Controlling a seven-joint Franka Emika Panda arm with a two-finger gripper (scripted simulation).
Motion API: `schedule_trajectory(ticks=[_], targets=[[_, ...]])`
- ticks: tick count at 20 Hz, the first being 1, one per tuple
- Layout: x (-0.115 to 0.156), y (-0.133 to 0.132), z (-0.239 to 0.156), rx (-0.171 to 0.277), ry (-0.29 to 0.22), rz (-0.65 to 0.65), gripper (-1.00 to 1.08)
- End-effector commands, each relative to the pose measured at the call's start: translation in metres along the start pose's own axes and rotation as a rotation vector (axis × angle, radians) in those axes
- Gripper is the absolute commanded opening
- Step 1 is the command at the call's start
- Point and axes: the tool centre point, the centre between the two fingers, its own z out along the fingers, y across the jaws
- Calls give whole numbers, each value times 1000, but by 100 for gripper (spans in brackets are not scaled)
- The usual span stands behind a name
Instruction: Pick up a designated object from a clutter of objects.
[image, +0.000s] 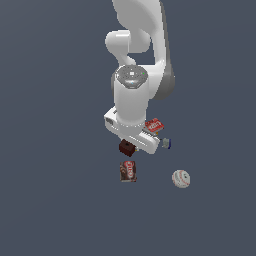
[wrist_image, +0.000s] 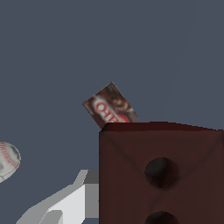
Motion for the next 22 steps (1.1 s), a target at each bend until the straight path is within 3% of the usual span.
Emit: schedule_trajectory(ticks=[1,13,22], targets=[[5,16,-29,2,1,0,-100],[28,86,-155,2,1,0,-100],[42,118,-215,1,2,0,-100]])
